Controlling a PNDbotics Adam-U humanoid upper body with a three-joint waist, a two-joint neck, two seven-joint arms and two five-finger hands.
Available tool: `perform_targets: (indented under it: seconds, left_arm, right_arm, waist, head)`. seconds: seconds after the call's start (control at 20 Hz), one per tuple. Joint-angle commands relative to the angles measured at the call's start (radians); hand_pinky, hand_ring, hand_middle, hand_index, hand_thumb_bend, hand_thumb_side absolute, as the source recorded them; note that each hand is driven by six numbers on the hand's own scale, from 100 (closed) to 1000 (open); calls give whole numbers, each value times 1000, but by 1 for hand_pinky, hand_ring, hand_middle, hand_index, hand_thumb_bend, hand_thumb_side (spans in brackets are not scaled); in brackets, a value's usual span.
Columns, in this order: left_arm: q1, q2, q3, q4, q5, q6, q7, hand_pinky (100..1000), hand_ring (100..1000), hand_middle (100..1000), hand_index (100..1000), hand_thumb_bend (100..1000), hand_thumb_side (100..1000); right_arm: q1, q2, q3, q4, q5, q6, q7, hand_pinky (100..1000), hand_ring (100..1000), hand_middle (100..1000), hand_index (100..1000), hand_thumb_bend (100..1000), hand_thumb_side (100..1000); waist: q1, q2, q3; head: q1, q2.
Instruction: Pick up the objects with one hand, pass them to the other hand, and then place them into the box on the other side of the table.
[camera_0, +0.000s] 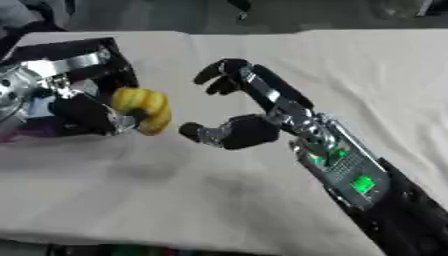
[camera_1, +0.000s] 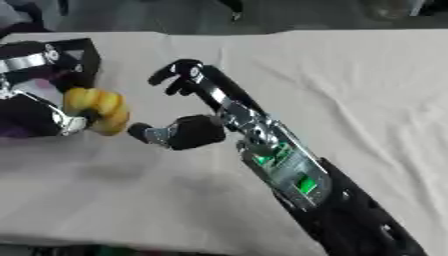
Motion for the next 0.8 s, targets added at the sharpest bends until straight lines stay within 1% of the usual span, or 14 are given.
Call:
perform_targets:
  seconds: [0.05,0.25,0.4,0.55,0.8]
  left_arm:
    - [12,51,65,-6,-8,49,17,741,580,443,340,196,100]
    - [42,66,127,29,2,70,90,740,575,440,341,168,100]
    - [48,65,164,103,4,73,153,740,573,438,341,156,100]
    - [48,59,183,176,12,63,202,739,571,436,342,143,100]
    - [40,48,194,267,26,51,268,739,570,437,345,129,100]
  right_arm:
    - [-16,-13,-12,-26,-7,2,-1,785,731,782,733,545,296]
    - [-16,-15,-14,-28,-10,5,2,784,727,778,730,546,293]
    - [-14,-16,-14,-30,-12,6,3,784,726,777,728,547,290]
    - [-14,-18,-16,-32,-13,8,1,783,724,776,727,547,288]
    - [-13,-21,-17,-36,-16,10,-2,783,724,775,726,549,288]
  waist:
    - [-5,-1,1]
    - [-5,-1,4]
    - [-8,-2,4]
    - [-11,-2,5]
    - [-15,0,5]
  head:
    - [17,-11]
    - [35,-15]
    - [47,-18]
    - [59,-23]
    - [95,-28]
